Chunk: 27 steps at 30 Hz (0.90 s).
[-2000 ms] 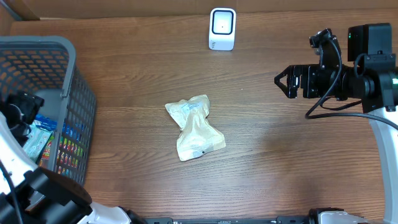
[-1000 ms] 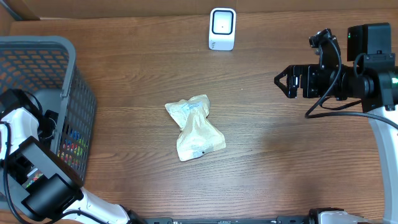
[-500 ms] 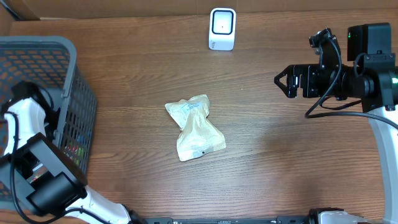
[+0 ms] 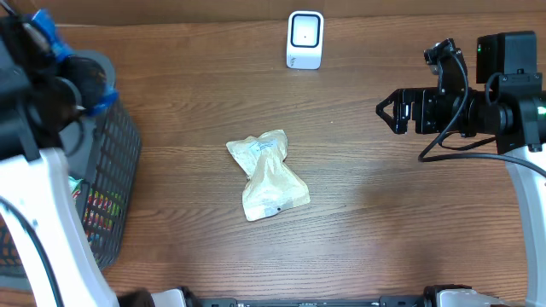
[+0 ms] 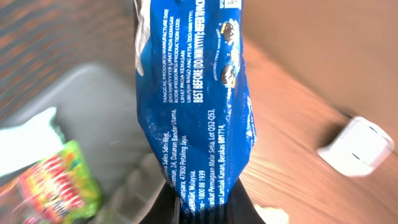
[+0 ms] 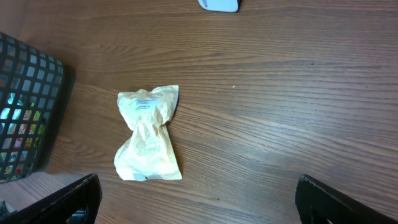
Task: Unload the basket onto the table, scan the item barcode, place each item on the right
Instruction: 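Carry the blue wrapped bar out and set it right of the beige bag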
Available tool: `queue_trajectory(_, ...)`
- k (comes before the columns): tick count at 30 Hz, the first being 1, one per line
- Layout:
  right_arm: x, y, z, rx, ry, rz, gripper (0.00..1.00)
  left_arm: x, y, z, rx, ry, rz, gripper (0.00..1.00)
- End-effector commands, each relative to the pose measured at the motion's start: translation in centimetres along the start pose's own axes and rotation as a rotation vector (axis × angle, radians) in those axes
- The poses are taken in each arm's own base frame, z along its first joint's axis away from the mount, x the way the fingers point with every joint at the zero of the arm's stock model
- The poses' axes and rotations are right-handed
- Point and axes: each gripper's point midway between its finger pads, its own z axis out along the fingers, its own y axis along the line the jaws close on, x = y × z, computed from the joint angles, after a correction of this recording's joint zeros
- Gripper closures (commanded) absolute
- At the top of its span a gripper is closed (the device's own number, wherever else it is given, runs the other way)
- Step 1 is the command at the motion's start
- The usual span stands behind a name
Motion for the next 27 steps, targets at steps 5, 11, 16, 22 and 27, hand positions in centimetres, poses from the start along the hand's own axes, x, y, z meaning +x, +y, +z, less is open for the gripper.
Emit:
queue_trajectory(5, -0.5, 0.3, 0.0, -0.008, -0.012, -0.018, 0.00, 8.1, -11.8, 0.0, 0.235, 0.144, 0.434, 0.96)
queue_trajectory(11, -0.5, -0.5, 0.8, 0.012, 0.011, -0.006, 0.00, 18.6, -19.0, 5.0, 0.271, 0.396, 0.608, 0.96)
queue_trajectory(16, -1.1, -3.4, 0.0, 0.119, -0.019, 0.066, 0.00, 28.4, -23.4, 10.8, 0.215, 0.607, 0.539, 0.96)
queue_trajectory(22, -1.4, -10.2, -3.5, 0.248, -0.110, 0.349, 0.00, 39.9, -26.6, 14.5, 0.281, 0.876, 0.538, 0.96)
queue_trajectory(27, -0.8, -12.4, -4.9, 0.267, -0.127, 0.432, 0.00, 44.4, -26.0, 15.1, 0.239, 0.957, 0.575, 0.96)
